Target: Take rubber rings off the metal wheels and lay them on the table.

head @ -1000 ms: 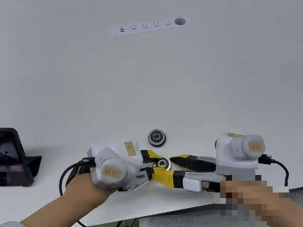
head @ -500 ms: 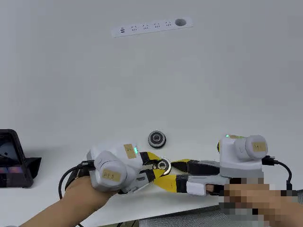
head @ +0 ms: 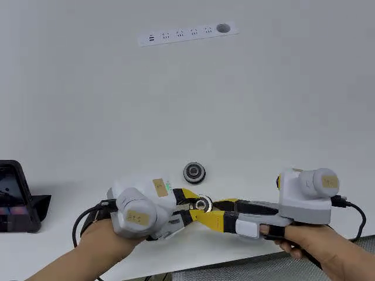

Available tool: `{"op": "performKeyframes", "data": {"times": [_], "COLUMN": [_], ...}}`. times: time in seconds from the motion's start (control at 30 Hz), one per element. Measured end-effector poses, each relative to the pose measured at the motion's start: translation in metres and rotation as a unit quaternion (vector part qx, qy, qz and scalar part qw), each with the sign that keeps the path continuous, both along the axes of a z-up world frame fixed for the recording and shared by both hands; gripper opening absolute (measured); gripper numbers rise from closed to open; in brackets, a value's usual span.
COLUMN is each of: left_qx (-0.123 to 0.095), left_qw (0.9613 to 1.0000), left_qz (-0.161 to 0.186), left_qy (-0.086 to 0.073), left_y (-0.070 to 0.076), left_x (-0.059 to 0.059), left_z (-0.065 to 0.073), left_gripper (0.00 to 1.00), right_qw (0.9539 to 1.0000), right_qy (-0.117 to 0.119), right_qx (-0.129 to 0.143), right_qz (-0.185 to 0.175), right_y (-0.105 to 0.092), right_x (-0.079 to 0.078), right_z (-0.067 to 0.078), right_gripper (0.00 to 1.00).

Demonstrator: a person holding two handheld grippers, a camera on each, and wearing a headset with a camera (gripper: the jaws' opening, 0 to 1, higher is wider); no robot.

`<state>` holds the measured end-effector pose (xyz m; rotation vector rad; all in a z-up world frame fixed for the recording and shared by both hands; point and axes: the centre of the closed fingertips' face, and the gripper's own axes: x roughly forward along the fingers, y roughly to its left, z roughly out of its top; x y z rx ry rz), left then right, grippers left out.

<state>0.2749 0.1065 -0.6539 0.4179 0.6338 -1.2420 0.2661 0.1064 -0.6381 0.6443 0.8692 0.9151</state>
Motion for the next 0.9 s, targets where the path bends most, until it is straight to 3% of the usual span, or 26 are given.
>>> {"op": "performKeyframes", "data": {"times": [0.27,0.73,0.9], "left_qx": [-0.002,-0.003,-0.003], "left_qw": [1.0,1.0,1.0], "left_qz": [0.001,0.002,0.002], "left_qy": [0.0,0.0,0.0], "left_y": [0.0,0.0,0.0], "left_x": [0.0,0.0,0.0], "left_z": [0.0,0.0,0.0], "left_gripper": [0.12,0.12,0.12], "right_qw": [0.9993,0.9973,0.9973], "right_qy": [0.011,0.03,0.025], "right_qx": [-0.034,-0.059,-0.062], "right_qz": [-0.013,-0.03,-0.03], "right_y": [-0.008,-0.014,-0.015], "right_x": [0.007,0.012,0.013], "right_z": [-0.013,-0.024,-0.022], "right_gripper": [0.19,0.04,0.02]}}
